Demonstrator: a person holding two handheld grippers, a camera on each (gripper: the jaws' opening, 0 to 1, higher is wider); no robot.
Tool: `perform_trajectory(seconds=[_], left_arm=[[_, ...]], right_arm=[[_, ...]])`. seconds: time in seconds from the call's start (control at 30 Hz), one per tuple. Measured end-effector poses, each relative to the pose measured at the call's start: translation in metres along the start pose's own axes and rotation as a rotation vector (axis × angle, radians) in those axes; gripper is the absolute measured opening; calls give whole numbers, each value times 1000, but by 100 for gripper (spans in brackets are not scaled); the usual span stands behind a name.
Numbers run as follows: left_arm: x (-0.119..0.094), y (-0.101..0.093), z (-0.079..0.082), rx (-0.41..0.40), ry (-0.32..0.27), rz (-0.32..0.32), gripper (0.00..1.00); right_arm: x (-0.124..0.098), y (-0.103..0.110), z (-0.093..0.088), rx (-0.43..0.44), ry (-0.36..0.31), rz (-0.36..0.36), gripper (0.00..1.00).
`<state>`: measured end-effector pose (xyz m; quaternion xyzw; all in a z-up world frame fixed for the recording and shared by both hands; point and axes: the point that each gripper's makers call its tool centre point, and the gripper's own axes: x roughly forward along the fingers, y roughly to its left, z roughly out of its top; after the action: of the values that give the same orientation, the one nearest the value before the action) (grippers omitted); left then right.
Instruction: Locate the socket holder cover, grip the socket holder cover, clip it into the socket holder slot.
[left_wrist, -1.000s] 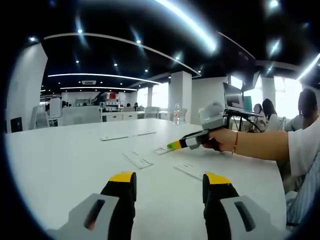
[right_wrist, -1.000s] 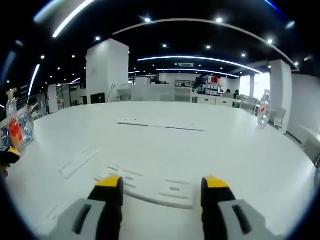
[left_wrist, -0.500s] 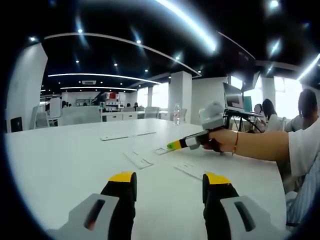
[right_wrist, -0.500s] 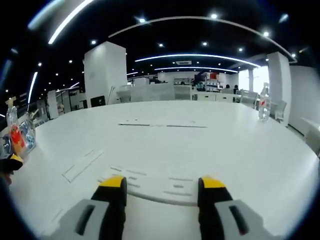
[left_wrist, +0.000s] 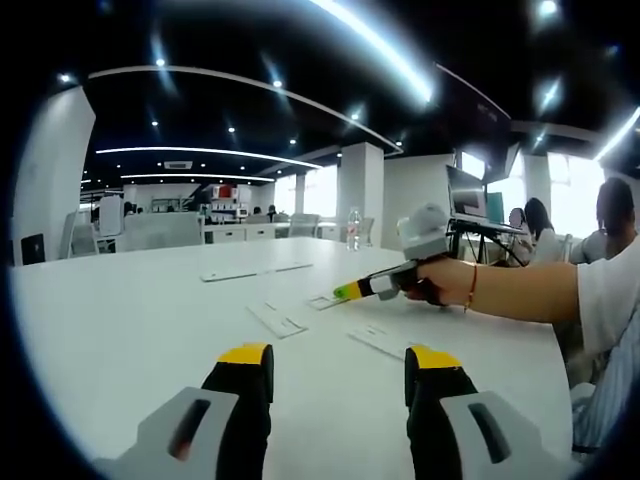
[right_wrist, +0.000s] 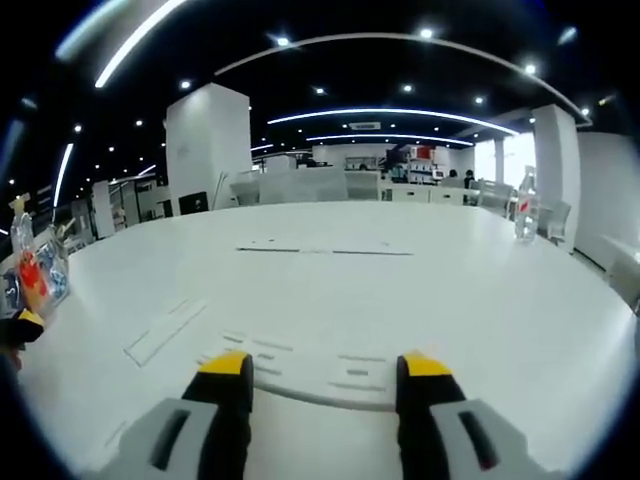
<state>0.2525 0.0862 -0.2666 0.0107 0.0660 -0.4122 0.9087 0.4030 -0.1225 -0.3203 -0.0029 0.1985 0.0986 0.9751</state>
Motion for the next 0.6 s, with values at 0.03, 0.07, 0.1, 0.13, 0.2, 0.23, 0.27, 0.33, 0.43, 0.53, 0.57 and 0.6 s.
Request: perform_trajectory(seconds=[0.03,0.07,0.1,0.13,0.2,0.23,0.27,0.33,0.43,0.53,0.57,0.6], left_arm=[[0,0,0,0,0,0,53],[0,0,0,0,-1,0,53],[0,0,0,0,-1,0,53],[0,0,0,0,-1,0,53],[0,0,1,0,-2,-1,53],[0,0,1,0,-3,-1,53],[-1,0,1,0,-3,0,53],[-1,0,1,1,-3,-1,53],[-1,0,1,1,-4,-1,53],[-1,0,1,0,-2,-2,53],[-1,0,1,1,-2,-3,53],[-1,0,1,1,-2,-3,53]], right_arm=[[0,1,0,-1,-1,-3,58],[0,1,0,-1,-2,-5,58],[0,1,0,-1,-2,-7,58],[0,2,0,0,-2,-6,58],[1,4,1,-2,-3,-7,58],[1,4,1,-2,-3,-7,58],[1,4,1,-2,-2,-7,58],[2,5,1,-2,-2,-8,58],[2,6,1,-2,-3,-11,58],[2,7,1,-2,-3,-18,59],[1,8,1,-2,-2,-20,59],[1,8,1,-2,-2,-20,59]])
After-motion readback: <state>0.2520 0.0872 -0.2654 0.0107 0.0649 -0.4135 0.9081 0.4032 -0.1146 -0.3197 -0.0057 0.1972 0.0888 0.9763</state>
